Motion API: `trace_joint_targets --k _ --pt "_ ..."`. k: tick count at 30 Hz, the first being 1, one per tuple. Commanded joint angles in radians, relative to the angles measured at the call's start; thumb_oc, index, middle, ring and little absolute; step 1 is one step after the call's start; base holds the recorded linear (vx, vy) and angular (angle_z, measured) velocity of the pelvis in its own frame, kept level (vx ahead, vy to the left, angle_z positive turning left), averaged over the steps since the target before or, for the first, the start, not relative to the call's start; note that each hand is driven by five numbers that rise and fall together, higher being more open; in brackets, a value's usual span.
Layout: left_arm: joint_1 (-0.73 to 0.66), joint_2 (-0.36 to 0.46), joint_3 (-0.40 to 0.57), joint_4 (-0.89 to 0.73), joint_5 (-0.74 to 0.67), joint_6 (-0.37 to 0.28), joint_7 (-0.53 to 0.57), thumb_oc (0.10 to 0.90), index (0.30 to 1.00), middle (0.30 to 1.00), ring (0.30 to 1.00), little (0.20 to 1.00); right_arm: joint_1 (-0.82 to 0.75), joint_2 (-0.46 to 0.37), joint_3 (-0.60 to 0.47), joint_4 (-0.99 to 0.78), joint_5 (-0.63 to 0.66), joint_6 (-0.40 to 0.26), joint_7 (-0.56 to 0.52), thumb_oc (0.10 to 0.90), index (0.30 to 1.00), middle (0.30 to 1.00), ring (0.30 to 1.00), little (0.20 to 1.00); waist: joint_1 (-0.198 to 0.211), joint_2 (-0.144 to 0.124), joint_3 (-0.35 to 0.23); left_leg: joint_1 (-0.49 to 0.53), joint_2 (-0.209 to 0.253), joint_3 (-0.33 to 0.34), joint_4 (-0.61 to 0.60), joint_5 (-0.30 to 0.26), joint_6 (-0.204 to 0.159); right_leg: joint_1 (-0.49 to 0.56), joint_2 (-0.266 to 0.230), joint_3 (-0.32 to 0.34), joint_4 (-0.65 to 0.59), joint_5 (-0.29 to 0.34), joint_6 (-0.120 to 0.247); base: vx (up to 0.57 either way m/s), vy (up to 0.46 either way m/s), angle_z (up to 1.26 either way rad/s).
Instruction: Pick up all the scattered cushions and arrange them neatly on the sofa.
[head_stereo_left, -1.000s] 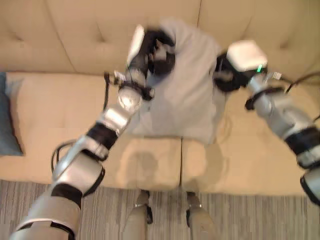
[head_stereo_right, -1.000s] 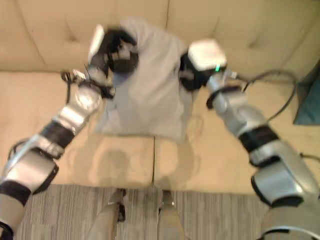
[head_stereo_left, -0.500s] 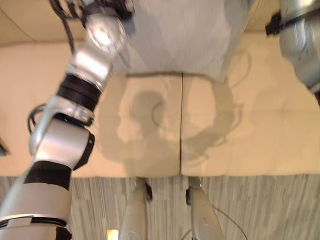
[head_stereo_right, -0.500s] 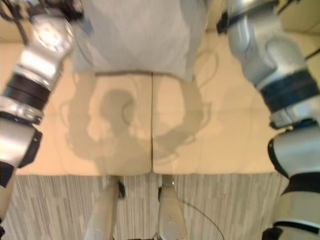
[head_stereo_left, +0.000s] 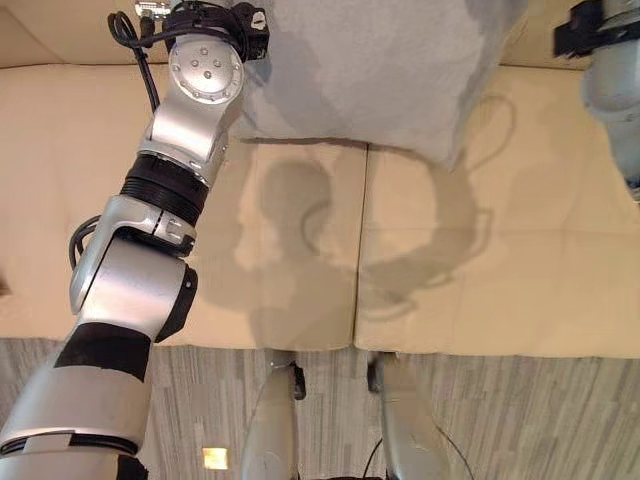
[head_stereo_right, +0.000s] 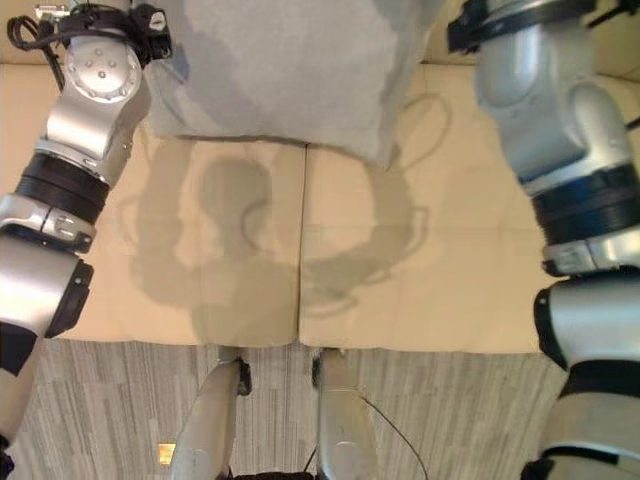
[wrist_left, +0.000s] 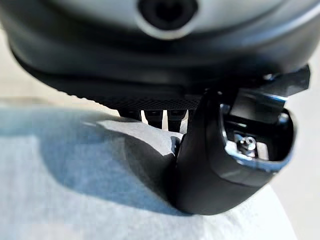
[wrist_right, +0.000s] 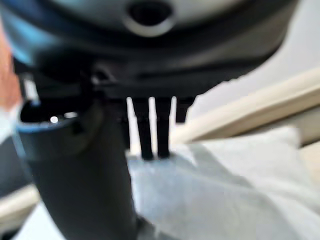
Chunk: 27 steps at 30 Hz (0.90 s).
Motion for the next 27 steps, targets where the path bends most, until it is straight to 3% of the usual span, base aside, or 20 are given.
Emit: trace_joint_targets --k 1,4,5,7,8,16,20,22,25,26,27 --pt "0.176 -0.013 -0.056 -0.051 -0.066 -0.051 -0.086 0.8 0.9 0.9 0.9 0.9 0.107 0.014 -0.207 -0.093 0.082 -0.06 -0.055 0.8 0.9 0.9 0.9 0.9 0.014 -0.009 -0.189 0.133 0.033 -0.038 -0.142 -0.076 -0.036 -0.052 -0.001 0.026 0.066 -0.072 0.054 0.04 -0.022 -0.22" --pt "0.278 0.029 -0.026 -0.17 -0.105 -0.055 -0.124 0.8 0.9 0.9 0.9 0.9 0.295 0.036 -0.339 -0.172 0.117 -0.082 -0.023 0.8 0.9 0.9 0.9 0.9 0.016 -0.009 -0.212 0.165 0.032 -0.039 -0.141 -0.086 -0.033 -0.011 -0.001 0.017 0.056 -0.078 0.052 0.07 -0.039 0.02" --pt "0.336 0.05 -0.012 -0.235 -0.119 -0.047 -0.155 0.8 0.9 0.9 0.9 0.9 0.405 0.071 -0.415 -0.186 0.168 -0.107 -0.006 0.8 0.9 0.9 0.9 0.9 0.018 -0.007 -0.227 0.19 0.03 -0.039 -0.145 -0.092 -0.031 0.014 -0.001 0.008 0.054 -0.083 0.051 0.1 -0.059 0.5" --pt "0.388 0.065 -0.008 -0.276 -0.134 -0.037 -0.173 0.8 0.9 0.9 0.9 0.9 0.477 0.1 -0.458 -0.208 0.193 -0.115 0.007 0.8 0.9 0.9 0.9 0.9 0.02 -0.012 -0.239 0.207 0.029 -0.041 -0.149 -0.094 -0.03 0.034 -0.001 0.003 0.051 -0.086 0.051 0.08 -0.031 0.26" --pt "0.463 0.091 0.017 -0.329 -0.099 -0.026 -0.204 0.8 0.9 0.9 0.9 0.9 0.583 0.153 -0.51 -0.233 0.217 -0.136 0.037 0.8 0.9 0.9 0.9 0.9 0.022 -0.011 -0.254 0.232 0.028 -0.041 -0.155 -0.101 -0.026 0.058 0.0 -0.001 0.051 -0.095 0.049 0.09 -0.023 -0.16" --pt "0.697 0.075 0.174 -0.372 -0.002 0.004 -0.201 0.8 0.9 0.9 0.9 0.9 0.91 0.293 -0.65 -0.328 0.244 -0.161 0.129 0.8 0.9 0.9 0.9 0.9 0.017 -0.017 -0.313 0.313 0.033 -0.044 -0.17 -0.118 -0.022 0.137 -0.004 -0.02 0.058 -0.128 0.045 0.08 -0.019 0.13" --pt "0.988 0.104 0.33 -0.513 -0.032 -0.001 -0.234 0.8 0.9 0.9 0.9 0.9 1.161 0.372 -0.734 -0.319 0.327 -0.176 0.214 0.8 0.9 0.9 0.9 0.9 0.015 -0.007 -0.365 0.377 0.039 -0.053 -0.179 -0.125 -0.02 0.198 0.0 -0.042 0.073 -0.159 0.042 0.07 -0.046 0.08" --pt "1.253 0.062 0.438 -0.626 -0.076 -0.006 -0.292 0.8 0.9 0.9 0.9 0.9 1.3 0.432 -0.802 -0.314 0.364 -0.177 0.258 0.8 0.9 0.9 0.9 0.9 0.023 0.002 -0.393 0.411 0.048 -0.063 -0.162 -0.13 -0.017 0.228 0.006 -0.045 0.117 -0.189 0.031 0.02 -0.073 -0.01" --pt "1.485 -0.01 0.518 -0.71 -0.068 -0.011 -0.342 0.8 0.9 0.9 0.9 0.9 1.399 0.48 -0.848 -0.309 0.391 -0.178 0.294 0.8 0.9 0.9 0.9 0.9 0.04 0.008 -0.4 0.447 0.059 -0.083 -0.141 -0.145 -0.023 0.269 0.013 -0.063 0.167 -0.239 0.014 0.05 -0.075 0.08" --pt "1.496 -0.012 0.521 -0.717 -0.068 -0.01 -0.343 0.8 0.9 0.9 0.9 0.9 1.403 0.479 -0.845 -0.31 0.391 -0.179 0.295 0.8 0.9 0.9 0.9 0.9 0.037 0.009 -0.4 0.451 0.059 -0.084 -0.14 -0.146 -0.024 0.273 0.014 -0.064 0.169 -0.241 0.013 -0.08 -0.121 0.07" --pt "1.597 -0.085 0.526 -0.692 -0.151 -0.01 -0.393 0.8 0.9 0.9 0.9 0.9 1.429 0.492 -0.865 -0.29 0.426 -0.185 0.306 0.8 0.9 0.9 0.9 0.9 0.057 0.008 -0.391 0.448 0.065 -0.099 -0.128 -0.118 -0.047 0.298 0.023 -0.09 0.168 -0.258 -0.001 -0.13 -0.112 0.14"
